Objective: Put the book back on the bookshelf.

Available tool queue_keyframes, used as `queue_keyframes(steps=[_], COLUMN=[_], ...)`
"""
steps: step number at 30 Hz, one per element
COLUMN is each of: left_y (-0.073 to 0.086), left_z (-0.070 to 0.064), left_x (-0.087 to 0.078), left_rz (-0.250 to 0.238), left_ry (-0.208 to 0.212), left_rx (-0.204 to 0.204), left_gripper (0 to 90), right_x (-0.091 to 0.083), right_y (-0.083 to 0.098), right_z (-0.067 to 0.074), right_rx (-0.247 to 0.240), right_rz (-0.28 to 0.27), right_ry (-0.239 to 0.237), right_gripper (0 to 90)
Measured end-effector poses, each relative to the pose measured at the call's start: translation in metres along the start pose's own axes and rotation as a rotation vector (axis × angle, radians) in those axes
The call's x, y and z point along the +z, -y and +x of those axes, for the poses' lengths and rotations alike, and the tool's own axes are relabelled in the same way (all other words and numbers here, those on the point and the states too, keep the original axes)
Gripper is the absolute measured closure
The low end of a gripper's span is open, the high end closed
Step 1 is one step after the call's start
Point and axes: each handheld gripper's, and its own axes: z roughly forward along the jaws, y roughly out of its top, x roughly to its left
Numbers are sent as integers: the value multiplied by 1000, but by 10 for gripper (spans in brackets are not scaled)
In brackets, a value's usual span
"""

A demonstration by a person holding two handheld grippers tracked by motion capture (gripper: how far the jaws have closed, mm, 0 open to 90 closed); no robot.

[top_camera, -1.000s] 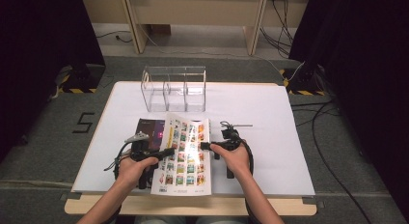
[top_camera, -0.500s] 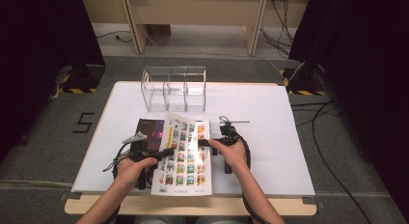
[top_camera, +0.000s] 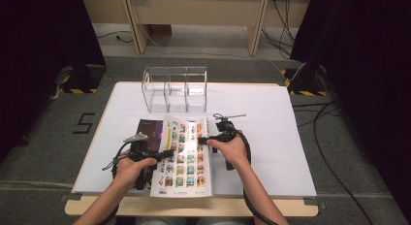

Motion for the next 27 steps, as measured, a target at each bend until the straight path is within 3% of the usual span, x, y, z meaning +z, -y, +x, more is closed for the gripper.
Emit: queue_keyframes(steps=[1, 6, 13, 19, 23, 27], left_y=[0, 0, -1, -1, -1, -1], left_z=[0, 2, 4, 3, 2, 3], left_x=[0, -1, -4, -3, -3, -8], left_rz=[3, 9, 14, 14, 31, 34], left_ry=[-2, -1, 18, -2, -68, -166], left_rx=[-2, -15, -27, -47, -43, 22], left_gripper=[782, 775, 754, 689, 520, 402], right_x=[0, -1, -7, -12, -17, -23], right_y=[-1, -3, -5, -6, -7, -10], right_z=[2, 11, 23, 32, 36, 45], right_rx=[-23, -24, -61, -49, -30, -51], right_rz=[4, 7, -11, -41, -85, -127], right_ry=[6, 36, 63, 69, 63, 76], right_gripper=[662, 676, 693, 719, 736, 740])
